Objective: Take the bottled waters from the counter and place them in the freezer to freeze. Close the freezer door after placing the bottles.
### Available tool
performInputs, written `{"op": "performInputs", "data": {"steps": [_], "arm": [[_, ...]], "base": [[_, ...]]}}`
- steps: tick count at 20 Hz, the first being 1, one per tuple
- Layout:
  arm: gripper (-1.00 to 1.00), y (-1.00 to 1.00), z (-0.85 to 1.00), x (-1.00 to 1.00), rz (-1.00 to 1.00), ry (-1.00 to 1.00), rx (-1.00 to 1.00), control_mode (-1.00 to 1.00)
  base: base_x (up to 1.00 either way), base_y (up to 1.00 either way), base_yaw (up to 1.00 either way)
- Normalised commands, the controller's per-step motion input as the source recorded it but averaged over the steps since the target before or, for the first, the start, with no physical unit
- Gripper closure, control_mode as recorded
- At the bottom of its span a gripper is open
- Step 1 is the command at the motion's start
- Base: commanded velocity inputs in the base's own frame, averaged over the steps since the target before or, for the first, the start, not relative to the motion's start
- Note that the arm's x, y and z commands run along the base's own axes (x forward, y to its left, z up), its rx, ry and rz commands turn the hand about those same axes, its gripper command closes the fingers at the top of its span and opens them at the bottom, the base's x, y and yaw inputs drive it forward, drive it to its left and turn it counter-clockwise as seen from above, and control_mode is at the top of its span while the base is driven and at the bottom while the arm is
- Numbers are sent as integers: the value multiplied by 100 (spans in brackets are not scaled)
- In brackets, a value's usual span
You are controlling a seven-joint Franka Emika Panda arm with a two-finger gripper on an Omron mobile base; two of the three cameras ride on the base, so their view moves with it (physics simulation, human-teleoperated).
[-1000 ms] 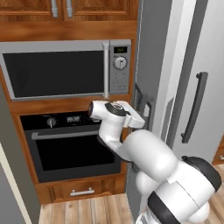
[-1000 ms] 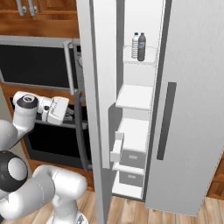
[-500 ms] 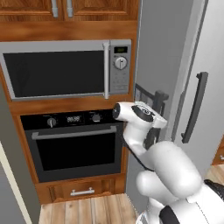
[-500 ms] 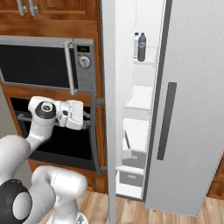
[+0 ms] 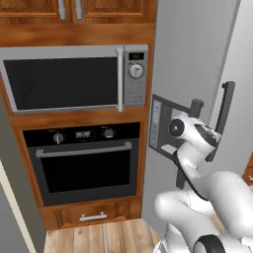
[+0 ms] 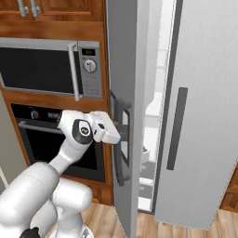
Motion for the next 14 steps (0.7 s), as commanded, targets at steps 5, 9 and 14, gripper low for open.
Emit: {"op": "performInputs", "data": {"steps": [5, 9, 14], "arm": [[-100, -72, 10, 2, 28, -1, 4, -100], [-100, -9, 56, -10, 22, 1, 7, -100], [-100, 12, 92, -19, 7, 15, 4, -100]], "base": [[0, 0, 0], [0, 0, 0], [0, 0, 0]]}}
